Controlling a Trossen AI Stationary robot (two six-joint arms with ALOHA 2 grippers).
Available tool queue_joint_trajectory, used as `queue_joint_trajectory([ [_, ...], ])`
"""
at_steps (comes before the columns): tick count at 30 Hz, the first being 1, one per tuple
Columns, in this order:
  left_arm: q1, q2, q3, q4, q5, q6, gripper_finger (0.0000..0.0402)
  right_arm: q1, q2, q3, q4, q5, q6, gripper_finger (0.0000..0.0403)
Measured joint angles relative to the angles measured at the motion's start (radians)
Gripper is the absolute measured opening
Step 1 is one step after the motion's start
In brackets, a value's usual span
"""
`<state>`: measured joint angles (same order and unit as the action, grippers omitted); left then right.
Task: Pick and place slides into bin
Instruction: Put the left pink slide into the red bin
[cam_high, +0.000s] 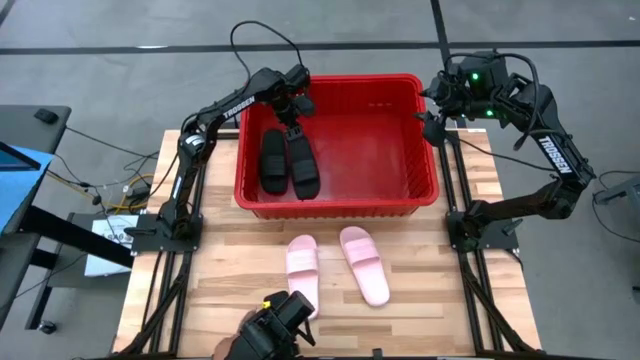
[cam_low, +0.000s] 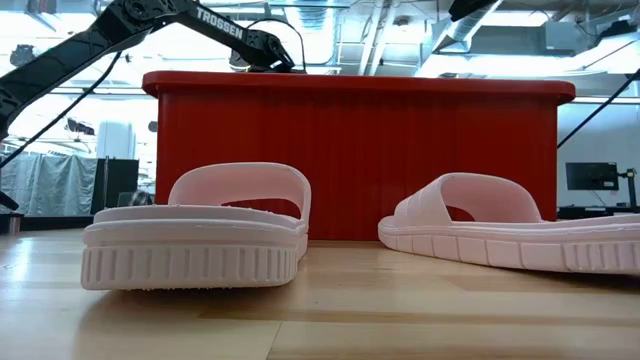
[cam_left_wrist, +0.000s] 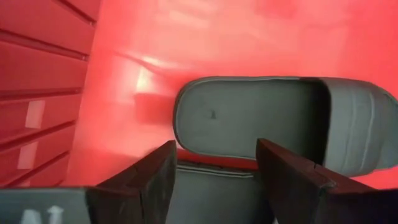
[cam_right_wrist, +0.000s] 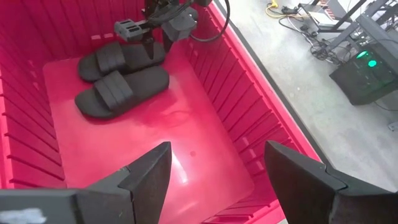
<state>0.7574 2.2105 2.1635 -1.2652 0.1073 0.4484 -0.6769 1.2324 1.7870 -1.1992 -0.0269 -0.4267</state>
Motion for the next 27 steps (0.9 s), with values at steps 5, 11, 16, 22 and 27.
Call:
queue_joint_trajectory([
  [5, 0.0, 0.0, 0.0, 0.0, -0.031, 0.0, 0.0211, 0.0, 0.0, 0.0, 0.01, 0.001, -0.016, 0.0249],
  [11, -0.003, 0.0, 0.0, -0.028, -0.125, -0.046, 0.021, 0.0, 0.0, 0.0, 0.025, 0.003, -0.027, 0.0249],
  [16, -0.003, -0.011, 0.057, -0.081, -0.045, -0.087, 0.0211, 0.0, 0.0, 0.0, 0.026, 0.033, -0.027, 0.0249],
  [22, -0.019, -0.163, 0.088, 0.078, 0.233, -0.132, 0.0211, 0.0, -0.004, 0.0, 0.026, 0.035, -0.006, 0.0249],
  [27, -0.086, -0.318, 0.089, 0.27, 0.19, -0.188, 0.0211, 0.0, -0.016, 0.0, 0.026, 0.035, 0.032, 0.0249],
])
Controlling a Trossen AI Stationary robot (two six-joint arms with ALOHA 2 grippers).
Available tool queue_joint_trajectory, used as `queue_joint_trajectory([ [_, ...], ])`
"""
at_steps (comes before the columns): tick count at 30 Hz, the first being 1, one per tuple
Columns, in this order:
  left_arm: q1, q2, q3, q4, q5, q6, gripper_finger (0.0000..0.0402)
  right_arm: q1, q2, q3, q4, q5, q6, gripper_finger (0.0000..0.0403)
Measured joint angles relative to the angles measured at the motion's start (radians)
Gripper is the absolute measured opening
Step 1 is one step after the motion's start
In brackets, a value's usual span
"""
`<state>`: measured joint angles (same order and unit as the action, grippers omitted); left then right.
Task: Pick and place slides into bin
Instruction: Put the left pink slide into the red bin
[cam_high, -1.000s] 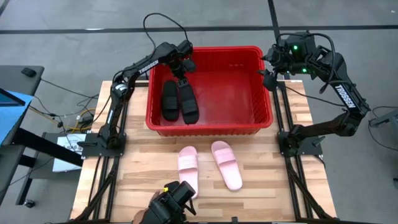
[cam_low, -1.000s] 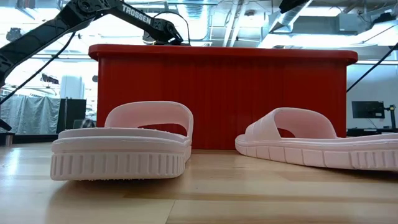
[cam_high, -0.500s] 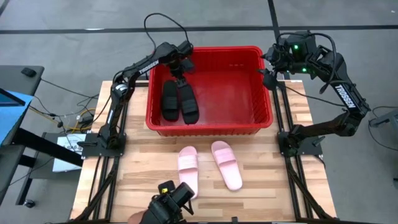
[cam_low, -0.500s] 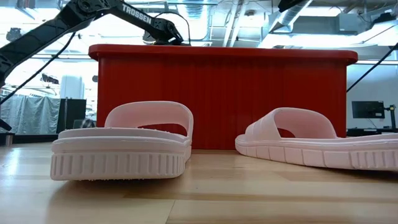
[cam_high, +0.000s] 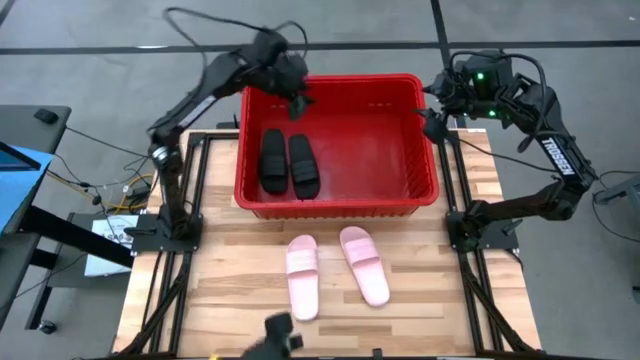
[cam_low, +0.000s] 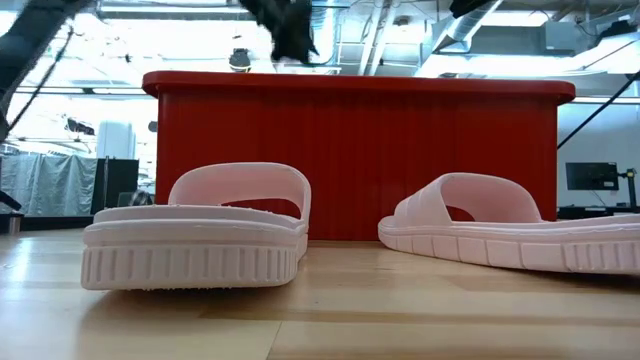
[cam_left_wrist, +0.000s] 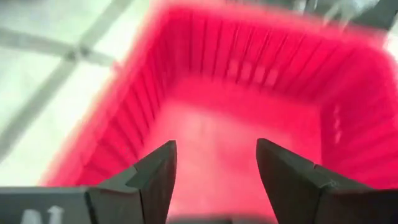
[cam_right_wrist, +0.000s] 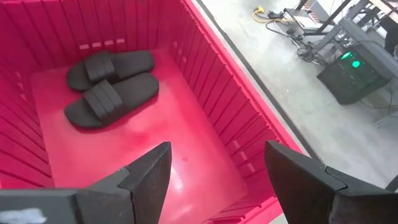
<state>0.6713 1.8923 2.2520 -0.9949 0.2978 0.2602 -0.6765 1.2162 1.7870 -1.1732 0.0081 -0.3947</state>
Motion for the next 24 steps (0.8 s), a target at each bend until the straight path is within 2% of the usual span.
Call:
queue_joint_trajectory([
  [5, -0.111, -0.118, -0.026, 0.113, -0.077, -0.025, 0.021, 0.001, -0.015, 0.0, 0.0, -0.004, 0.039, 0.0249],
  [10, -0.207, -0.219, -0.16, 0.166, -0.173, -0.08, 0.0211, 0.002, -0.053, -0.018, 0.009, -0.008, 0.09, 0.0249],
  [12, -0.244, -0.282, -0.269, 0.252, -0.211, -0.106, 0.021, 0.002, -0.08, -0.044, 0.022, -0.008, 0.111, 0.0249],
  [17, -0.304, -0.511, -0.636, 0.538, -0.321, -0.172, 0.0211, 0.022, -0.163, -0.13, 0.063, -0.01, 0.166, 0.0249],
  [21, -0.339, -0.707, -0.889, 0.65, -0.404, -0.236, 0.0211, 0.068, -0.217, -0.179, 0.087, -0.01, 0.216, 0.0249],
  [24, -0.392, -0.819, -1.058, 0.702, -0.427, -0.265, 0.021, 0.114, -0.249, -0.211, 0.111, -0.009, 0.259, 0.0249],
])
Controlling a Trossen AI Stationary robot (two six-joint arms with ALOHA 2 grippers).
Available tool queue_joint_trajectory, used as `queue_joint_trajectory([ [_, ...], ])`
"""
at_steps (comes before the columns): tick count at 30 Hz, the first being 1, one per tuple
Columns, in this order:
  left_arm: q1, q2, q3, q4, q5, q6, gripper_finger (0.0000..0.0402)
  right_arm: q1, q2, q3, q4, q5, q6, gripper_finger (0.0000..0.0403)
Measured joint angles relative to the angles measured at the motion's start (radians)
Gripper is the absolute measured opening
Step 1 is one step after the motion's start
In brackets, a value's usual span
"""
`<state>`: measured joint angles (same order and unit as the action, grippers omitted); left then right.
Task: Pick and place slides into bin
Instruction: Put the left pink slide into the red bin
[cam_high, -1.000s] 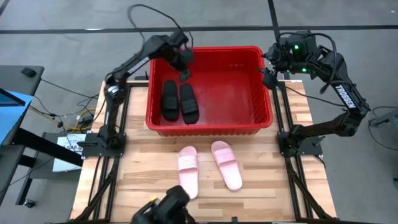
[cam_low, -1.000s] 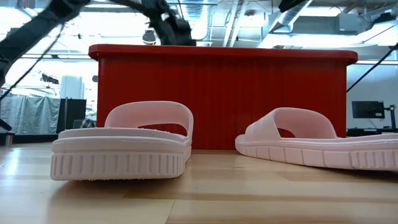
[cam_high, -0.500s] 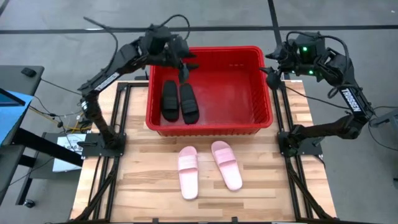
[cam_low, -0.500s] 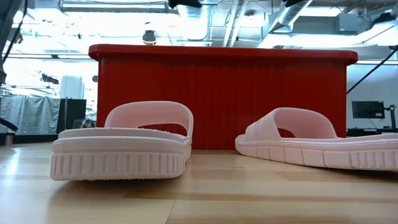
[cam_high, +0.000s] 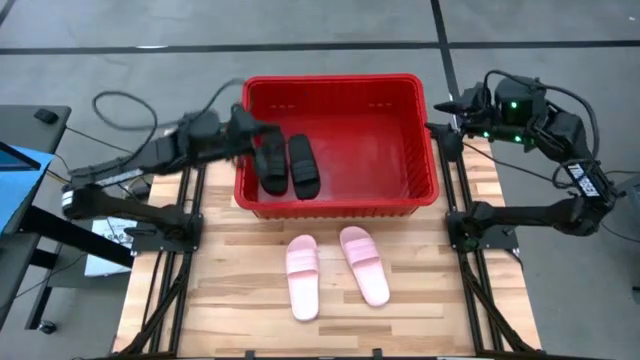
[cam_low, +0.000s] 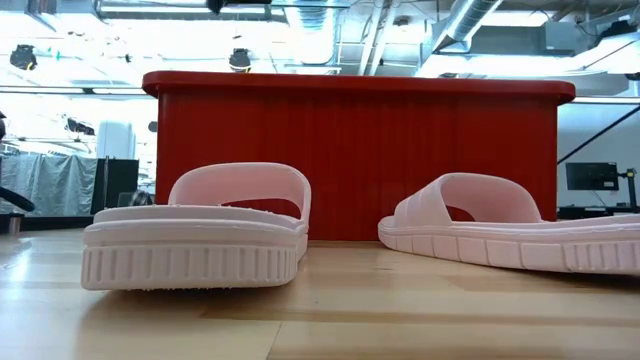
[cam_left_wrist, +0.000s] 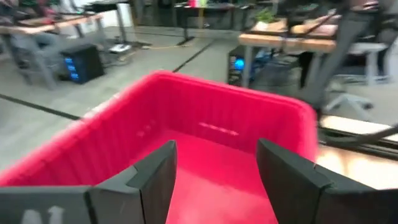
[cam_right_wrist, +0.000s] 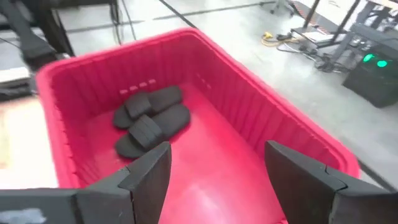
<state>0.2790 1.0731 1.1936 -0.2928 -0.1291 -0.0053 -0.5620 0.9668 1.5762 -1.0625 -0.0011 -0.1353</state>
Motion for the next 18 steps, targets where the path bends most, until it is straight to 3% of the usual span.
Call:
queue_joint_trajectory([
  [5, -0.097, -0.113, -0.218, 0.147, 0.001, -0.087, 0.021, 0.078, -0.028, -0.042, 0.015, 0.017, 0.065, 0.0249],
  [10, -0.162, -0.145, -0.311, 0.151, 0.013, -0.185, 0.021, 0.14, -0.048, -0.087, 0.01, 0.066, 0.126, 0.0249],
  [18, -0.2, -0.137, -0.316, 0.038, 0.355, -0.28, 0.021, 0.217, -0.06, -0.1, 0.009, 0.071, 0.151, 0.0249],
])
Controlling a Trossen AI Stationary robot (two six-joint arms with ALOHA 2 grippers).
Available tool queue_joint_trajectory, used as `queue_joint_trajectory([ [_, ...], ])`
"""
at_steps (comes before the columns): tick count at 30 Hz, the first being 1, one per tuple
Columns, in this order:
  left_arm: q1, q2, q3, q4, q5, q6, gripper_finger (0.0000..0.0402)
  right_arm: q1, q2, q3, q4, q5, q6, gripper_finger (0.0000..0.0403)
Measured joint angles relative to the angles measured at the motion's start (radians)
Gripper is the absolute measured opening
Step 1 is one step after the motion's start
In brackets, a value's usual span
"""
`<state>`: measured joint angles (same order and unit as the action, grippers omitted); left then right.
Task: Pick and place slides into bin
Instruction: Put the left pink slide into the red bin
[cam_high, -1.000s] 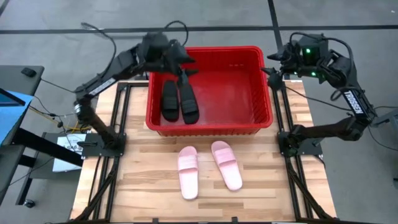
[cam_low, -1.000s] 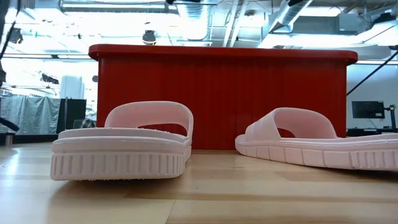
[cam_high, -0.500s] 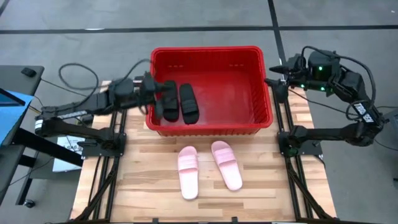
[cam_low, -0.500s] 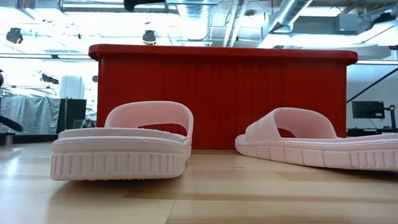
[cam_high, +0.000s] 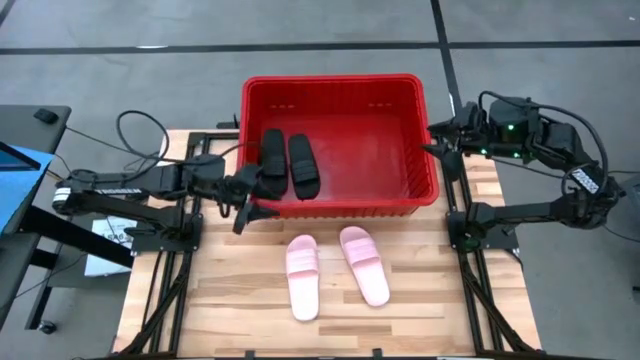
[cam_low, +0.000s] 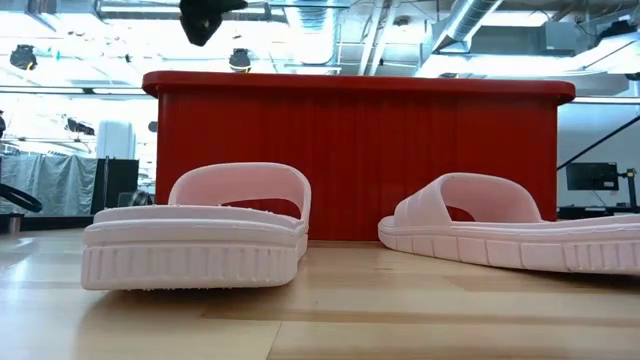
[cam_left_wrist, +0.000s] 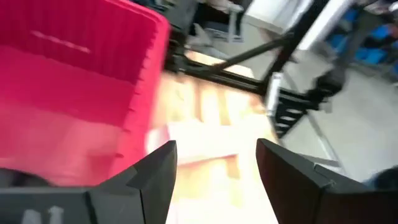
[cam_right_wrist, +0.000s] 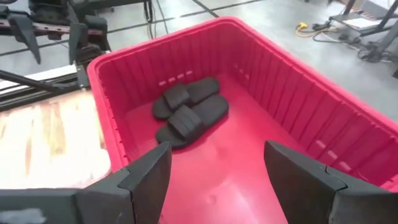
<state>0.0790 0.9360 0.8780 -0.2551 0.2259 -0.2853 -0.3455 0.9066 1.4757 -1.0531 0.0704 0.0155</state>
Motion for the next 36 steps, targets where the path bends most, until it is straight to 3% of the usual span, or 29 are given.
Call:
queue_joint_trajectory([
  [10, -0.068, 0.018, 0.001, 0.002, 0.074, -0.16, 0.021, 0.054, 0.004, -0.001, -0.023, 0.008, 0.078, 0.0249],
  [17, -0.134, 0.084, 0.001, -0.073, 0.07, -0.288, 0.021, 0.06, 0.002, -0.001, -0.105, 0.006, 0.136, 0.0249],
  [24, -0.314, 0.168, 0.037, -0.073, -0.132, -0.308, 0.021, 0.06, 0.001, -0.001, -0.199, 0.006, 0.103, 0.0249],
  [28, -0.403, 0.248, 0.111, -0.077, -0.245, -0.234, 0.021, 0.06, 0.001, -0.001, -0.224, 0.006, 0.069, 0.0249],
  [33, -0.488, 0.393, 0.225, -0.139, -0.297, -0.065, 0.021, 0.06, -0.002, -0.001, -0.283, 0.006, 0.034, 0.0249],
  [36, -0.514, 0.497, 0.318, -0.253, -0.3, -0.062, 0.021, 0.06, -0.014, 0.0, -0.313, 0.006, 0.016, 0.0249],
])
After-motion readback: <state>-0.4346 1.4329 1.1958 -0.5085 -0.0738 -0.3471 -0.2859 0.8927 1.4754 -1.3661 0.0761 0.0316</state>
